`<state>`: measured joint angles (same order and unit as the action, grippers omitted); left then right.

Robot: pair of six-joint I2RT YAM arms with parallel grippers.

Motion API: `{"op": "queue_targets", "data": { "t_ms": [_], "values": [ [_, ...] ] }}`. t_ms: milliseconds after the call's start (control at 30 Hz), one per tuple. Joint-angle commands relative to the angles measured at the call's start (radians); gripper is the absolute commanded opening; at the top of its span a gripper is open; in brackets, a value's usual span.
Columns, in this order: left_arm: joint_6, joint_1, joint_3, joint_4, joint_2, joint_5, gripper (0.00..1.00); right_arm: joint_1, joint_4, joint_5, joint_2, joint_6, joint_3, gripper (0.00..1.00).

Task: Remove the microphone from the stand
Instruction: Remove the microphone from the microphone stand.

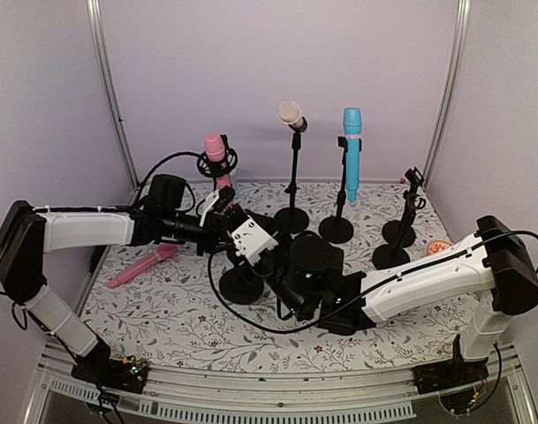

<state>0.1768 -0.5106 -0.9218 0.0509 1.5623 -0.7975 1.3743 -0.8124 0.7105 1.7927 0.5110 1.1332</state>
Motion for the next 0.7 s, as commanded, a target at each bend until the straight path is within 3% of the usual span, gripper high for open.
{"op": "queue_targets", "data": {
  "t_ms": [0,667],
  "values": [
    [-0.045,0.068,0.001,-0.058,0.036,0.175,0.00,0.091,-0.257,0.054,-0.180,0.118,0.007,0.00],
    [-0.039,0.059,-0.008,-0.083,0.071,0.188,0.00,0.186,-0.479,0.081,-0.232,0.373,-0.018,0.00]
  ]
}}
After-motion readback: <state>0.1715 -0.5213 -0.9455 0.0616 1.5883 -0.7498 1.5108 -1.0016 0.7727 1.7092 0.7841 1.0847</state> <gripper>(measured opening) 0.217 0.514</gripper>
